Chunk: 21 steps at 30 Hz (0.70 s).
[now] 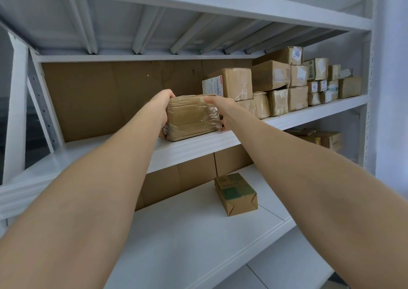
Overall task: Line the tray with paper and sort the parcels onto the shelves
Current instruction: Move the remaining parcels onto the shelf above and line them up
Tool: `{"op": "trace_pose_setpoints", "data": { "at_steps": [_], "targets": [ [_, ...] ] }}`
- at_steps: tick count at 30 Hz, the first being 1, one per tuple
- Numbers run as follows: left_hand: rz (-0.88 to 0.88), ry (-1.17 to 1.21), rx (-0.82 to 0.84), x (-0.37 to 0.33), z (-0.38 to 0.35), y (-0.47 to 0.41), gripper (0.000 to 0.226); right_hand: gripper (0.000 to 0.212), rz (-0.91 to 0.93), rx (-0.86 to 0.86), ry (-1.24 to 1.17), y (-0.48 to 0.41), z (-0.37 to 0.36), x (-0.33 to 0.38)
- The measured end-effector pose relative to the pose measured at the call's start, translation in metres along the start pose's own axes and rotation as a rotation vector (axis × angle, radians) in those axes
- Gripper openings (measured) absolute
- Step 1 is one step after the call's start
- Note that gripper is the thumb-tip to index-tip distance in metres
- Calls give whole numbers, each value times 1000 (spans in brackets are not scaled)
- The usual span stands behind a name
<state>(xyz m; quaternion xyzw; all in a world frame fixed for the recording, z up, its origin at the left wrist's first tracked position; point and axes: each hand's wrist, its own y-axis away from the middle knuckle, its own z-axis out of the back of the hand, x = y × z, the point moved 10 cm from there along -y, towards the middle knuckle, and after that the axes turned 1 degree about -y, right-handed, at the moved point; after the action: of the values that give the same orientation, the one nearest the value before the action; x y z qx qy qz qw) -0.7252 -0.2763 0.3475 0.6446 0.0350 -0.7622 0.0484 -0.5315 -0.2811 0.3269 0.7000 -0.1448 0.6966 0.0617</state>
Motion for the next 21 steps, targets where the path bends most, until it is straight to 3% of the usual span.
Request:
{"op": "trace_pose_setpoints", "data": {
  "at_steps": [13, 21],
  "targets": [
    [-67, -5, -39, -5, -4, -2, 15, 71, 5, 7, -41, 1, 4, -3],
    [-111, -23, -154, -10, 2, 0, 49, 69, 11, 6, -34, 1, 9, -4]
  ]
}}
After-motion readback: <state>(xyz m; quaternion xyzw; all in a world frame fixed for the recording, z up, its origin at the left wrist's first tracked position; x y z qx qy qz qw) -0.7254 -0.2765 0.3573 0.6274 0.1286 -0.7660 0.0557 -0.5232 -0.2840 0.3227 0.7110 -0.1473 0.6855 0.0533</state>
